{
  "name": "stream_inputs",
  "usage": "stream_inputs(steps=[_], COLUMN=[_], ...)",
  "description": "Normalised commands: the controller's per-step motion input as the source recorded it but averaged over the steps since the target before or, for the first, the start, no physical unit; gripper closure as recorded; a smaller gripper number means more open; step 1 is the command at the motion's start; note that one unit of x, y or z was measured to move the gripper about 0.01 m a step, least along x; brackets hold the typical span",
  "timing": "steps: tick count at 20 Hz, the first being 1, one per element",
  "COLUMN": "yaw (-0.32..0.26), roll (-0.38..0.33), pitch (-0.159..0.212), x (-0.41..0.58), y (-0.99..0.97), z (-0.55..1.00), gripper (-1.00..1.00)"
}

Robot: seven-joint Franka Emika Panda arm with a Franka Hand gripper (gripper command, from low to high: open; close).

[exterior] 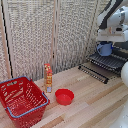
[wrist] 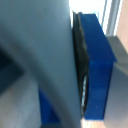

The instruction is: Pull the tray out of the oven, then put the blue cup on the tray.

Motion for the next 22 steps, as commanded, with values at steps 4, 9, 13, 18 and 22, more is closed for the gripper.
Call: stream_inputs(steps=[4, 9, 13, 18, 22], yaw=[-0.028, -0.008, -0.028, -0.028, -0.050], roll=[-0.041, -0.082, -0.126, -0.097, -0.045], pitch=[-0.013, 0.015, 0.011, 0.026, 0.014], x=[0.000, 0.014, 0.049, 0.038, 0.002], y=[0.00, 0.00, 0.01, 0.01, 0.04], z=[-0.01, 0.05, 0.17, 0.33, 0.79], gripper=[1.00, -1.00, -1.00, -1.00, -1.00])
